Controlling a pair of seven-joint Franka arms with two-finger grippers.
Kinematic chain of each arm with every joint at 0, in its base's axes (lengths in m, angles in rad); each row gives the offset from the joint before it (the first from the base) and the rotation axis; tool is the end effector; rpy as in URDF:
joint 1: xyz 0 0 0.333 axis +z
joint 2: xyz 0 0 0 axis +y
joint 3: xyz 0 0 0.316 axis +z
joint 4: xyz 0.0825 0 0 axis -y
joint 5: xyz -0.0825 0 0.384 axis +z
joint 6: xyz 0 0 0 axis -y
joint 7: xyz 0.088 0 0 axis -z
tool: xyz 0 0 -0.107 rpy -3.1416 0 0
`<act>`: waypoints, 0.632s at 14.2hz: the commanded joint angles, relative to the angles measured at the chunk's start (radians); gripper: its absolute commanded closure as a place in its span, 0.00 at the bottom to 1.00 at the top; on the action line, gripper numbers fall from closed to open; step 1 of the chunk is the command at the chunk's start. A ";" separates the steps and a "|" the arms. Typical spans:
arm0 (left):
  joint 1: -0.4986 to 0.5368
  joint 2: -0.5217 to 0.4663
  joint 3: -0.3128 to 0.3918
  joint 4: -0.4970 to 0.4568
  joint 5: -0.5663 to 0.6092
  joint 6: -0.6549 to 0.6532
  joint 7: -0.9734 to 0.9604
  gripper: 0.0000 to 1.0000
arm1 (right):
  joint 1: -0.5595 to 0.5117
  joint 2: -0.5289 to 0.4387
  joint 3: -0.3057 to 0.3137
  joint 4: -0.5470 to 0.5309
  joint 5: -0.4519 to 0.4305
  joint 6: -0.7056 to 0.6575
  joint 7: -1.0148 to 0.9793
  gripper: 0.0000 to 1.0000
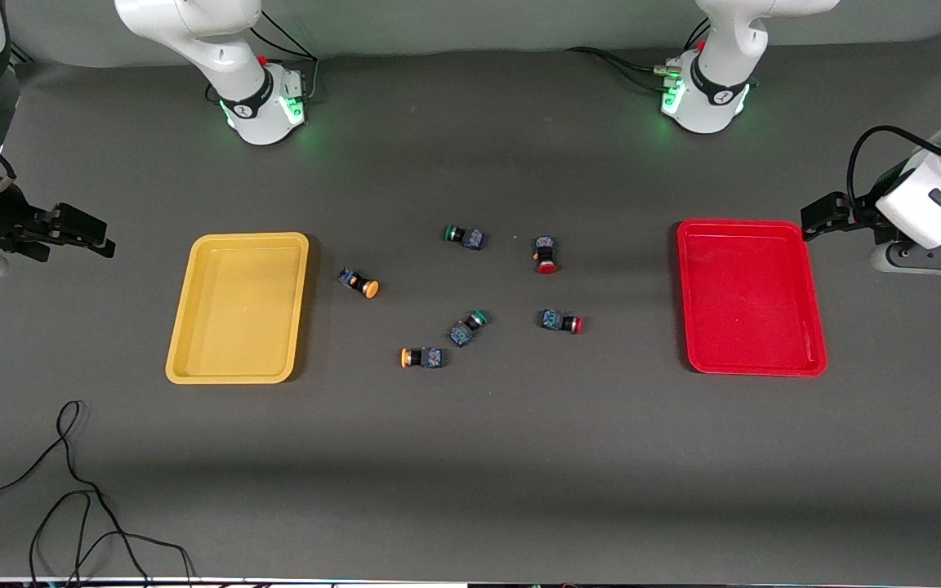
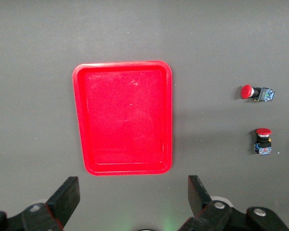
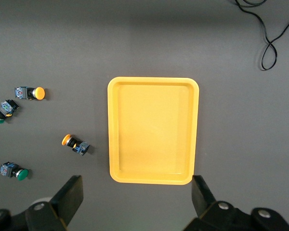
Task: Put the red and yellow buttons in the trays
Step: 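Move the right gripper toward the yellow button while the left gripper starts reaching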
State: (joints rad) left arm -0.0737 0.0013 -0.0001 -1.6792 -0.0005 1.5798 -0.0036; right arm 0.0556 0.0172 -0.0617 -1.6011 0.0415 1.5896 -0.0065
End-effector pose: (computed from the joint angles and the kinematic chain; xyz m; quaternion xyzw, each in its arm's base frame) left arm 0.5489 -0.0406 0.5736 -0.9981 0.0350 0.0503 0.0017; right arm 0.5603 0.0012 0.6023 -0.9997 0.0005 0.0142 0.0203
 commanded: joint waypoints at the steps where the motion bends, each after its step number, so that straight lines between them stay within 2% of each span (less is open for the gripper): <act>1: -0.014 -0.030 0.015 -0.020 -0.003 0.002 0.014 0.00 | 0.010 0.009 -0.004 0.006 -0.009 -0.002 -0.009 0.00; 6: -0.017 -0.029 0.015 -0.024 -0.001 0.003 0.013 0.00 | 0.018 0.029 -0.006 0.003 0.003 -0.002 0.015 0.00; 9: -0.021 -0.017 0.012 -0.019 0.007 0.002 -0.001 0.00 | 0.103 0.053 -0.004 -0.040 0.014 0.029 0.204 0.00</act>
State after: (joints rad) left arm -0.0756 -0.0003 0.0000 -1.6805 -0.0002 1.5799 -0.0037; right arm 0.0896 0.0530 -0.0613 -1.6160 0.0471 1.5911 0.0893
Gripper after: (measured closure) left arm 0.000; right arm 0.000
